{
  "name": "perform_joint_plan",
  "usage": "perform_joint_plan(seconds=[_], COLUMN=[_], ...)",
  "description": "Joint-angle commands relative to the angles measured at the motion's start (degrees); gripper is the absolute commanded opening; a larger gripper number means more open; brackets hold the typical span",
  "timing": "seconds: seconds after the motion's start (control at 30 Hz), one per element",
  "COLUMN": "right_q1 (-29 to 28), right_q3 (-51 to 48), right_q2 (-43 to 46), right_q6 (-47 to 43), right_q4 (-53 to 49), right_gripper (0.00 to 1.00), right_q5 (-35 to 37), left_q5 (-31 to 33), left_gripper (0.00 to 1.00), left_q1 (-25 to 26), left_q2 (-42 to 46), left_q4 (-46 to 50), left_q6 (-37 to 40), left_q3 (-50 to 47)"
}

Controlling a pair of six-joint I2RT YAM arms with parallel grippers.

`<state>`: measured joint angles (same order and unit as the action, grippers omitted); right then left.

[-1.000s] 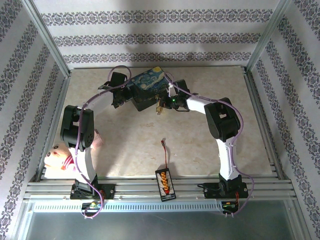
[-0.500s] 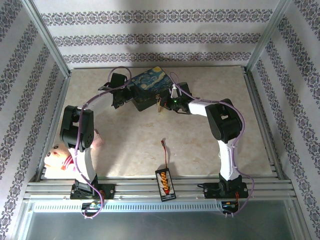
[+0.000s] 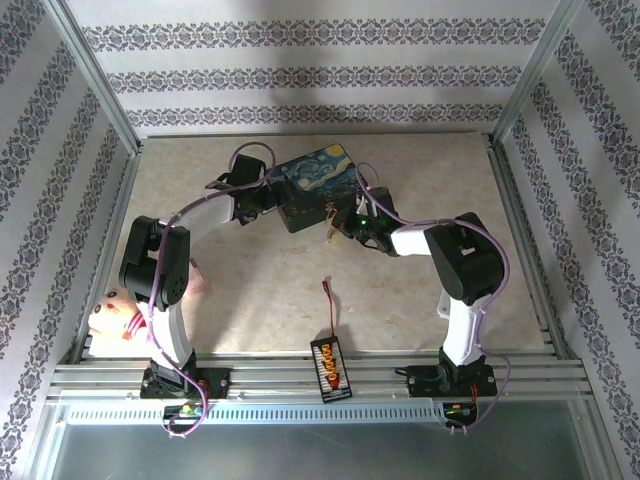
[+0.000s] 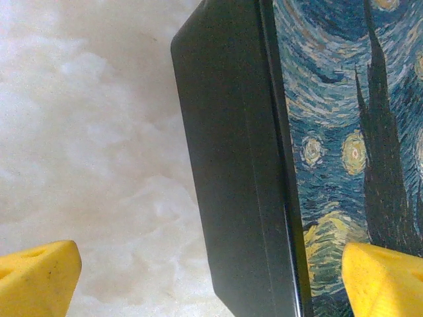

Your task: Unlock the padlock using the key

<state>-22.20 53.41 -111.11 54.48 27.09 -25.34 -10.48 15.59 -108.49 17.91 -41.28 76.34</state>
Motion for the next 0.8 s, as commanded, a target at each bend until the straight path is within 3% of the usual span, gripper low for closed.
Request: perform_joint_plan(seconds=[0.0, 0.5, 0.77], right_q1=[0.1, 0.7, 1.0], right_q3=[-2.0, -1.0, -3.2], right_q2=[0.7, 0.1, 0.8], right_q6=[4.6, 8.7, 12.9], right_q4=[4.6, 6.9, 12.8], right_gripper=[0.0, 0.0, 0.0], right_q5=[3.5, 7.0, 8.8], left_q5=[1.3, 1.3, 2.6], left_gripper=[0.99, 0.99, 0.99], left_q1=[0.2, 0.2, 0.2], left_q2=[-0.5, -1.6, -2.3], left_q4=[4.6, 4.7, 5.5], left_q6=[-0.6, -0.5, -0.3], left_q3=[-3.0, -3.4, -3.2])
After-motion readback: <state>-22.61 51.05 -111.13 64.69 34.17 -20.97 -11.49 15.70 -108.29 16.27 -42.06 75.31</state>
